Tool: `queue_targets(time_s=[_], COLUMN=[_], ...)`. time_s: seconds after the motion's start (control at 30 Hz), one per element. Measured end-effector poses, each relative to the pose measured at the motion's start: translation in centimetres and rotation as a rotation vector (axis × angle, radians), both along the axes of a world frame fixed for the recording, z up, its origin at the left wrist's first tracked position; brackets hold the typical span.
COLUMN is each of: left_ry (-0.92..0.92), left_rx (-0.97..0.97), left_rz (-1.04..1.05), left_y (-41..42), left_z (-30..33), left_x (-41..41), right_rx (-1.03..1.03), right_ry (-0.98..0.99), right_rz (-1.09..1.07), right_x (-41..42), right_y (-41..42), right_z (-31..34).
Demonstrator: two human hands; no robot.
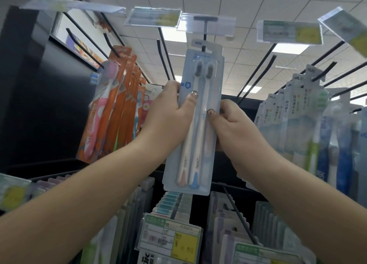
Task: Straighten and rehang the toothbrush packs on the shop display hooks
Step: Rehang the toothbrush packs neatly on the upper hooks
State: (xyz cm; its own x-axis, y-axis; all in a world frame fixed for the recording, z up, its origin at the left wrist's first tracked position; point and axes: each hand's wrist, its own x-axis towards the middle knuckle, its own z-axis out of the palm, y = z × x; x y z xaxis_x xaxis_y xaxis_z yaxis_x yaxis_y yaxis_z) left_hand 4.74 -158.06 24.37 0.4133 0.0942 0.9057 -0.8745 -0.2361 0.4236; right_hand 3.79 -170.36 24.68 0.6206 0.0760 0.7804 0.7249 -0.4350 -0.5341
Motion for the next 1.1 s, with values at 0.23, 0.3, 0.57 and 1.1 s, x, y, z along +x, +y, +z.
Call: queue_targets(time_s=[0.23, 0.3, 0.57, 1.1], left_ry=[0.024, 0.018, 0.028, 0.090], left_rx=[-0.049, -0.051, -0.015, 0.092], left_rz=[-0.023, -0.024, 0.011, 0.182], left_y=[0.0, 0.0, 0.3, 0.2], left_z=[-0.3, -0.3, -0.3, -0.3], left_x=[0.3, 0.3, 1.4, 3.1], right_rx=[0.001, 0.010, 0.002, 0.024], right_ry=[-0.012, -0.010, 0.008, 0.094], right_rz=[0.004, 0.013, -0.006, -0.037], right_x=[0.1, 0.1, 1.1, 3.4], right_y=[0.2, 0.2, 0.2, 0.2], right_z=[0.0, 0.0, -0.3, -0.3])
